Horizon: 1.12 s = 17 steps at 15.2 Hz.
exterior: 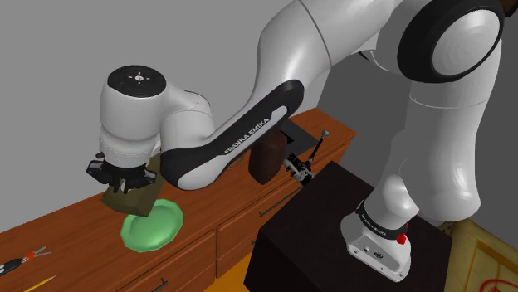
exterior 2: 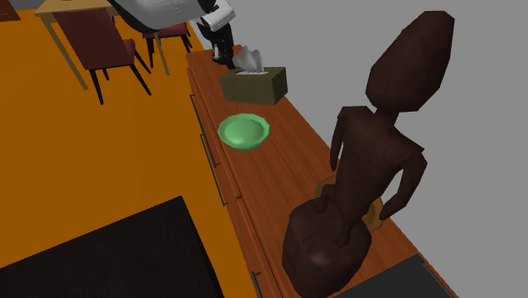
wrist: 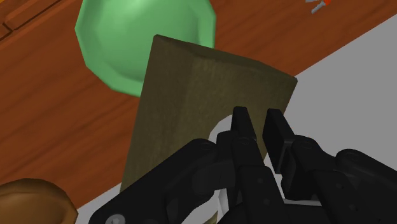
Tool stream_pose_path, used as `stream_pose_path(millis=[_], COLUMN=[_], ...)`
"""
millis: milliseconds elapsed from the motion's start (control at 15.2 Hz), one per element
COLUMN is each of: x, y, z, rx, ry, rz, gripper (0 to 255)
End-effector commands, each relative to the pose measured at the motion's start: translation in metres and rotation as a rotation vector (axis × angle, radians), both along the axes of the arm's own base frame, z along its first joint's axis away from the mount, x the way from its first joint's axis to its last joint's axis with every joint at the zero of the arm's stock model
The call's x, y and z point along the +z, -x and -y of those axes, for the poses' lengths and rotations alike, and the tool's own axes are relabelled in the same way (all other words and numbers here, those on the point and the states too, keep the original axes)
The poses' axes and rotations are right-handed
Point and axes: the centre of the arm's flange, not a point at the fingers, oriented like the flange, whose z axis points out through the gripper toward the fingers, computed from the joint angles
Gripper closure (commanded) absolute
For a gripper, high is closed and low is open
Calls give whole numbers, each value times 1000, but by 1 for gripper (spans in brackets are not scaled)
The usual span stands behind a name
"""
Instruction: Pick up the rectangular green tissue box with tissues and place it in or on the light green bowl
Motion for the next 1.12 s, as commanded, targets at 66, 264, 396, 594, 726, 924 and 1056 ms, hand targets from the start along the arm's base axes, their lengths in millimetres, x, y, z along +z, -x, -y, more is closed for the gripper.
stream_pose_path(millis=[66, 264, 396, 594, 726, 924, 1056], x=[-16, -32, -43, -59, -69, -85, -95], y=[0, 0, 0, 0, 0, 0, 0], z=[0, 0, 0, 0, 0, 0, 0], rx=[0, 0, 0, 0, 0, 0, 0], ry=[0, 0, 0, 0, 0, 0, 0], rz=[0, 0, 0, 0, 0, 0, 0], gripper=[255, 255, 255, 255, 255, 255, 255])
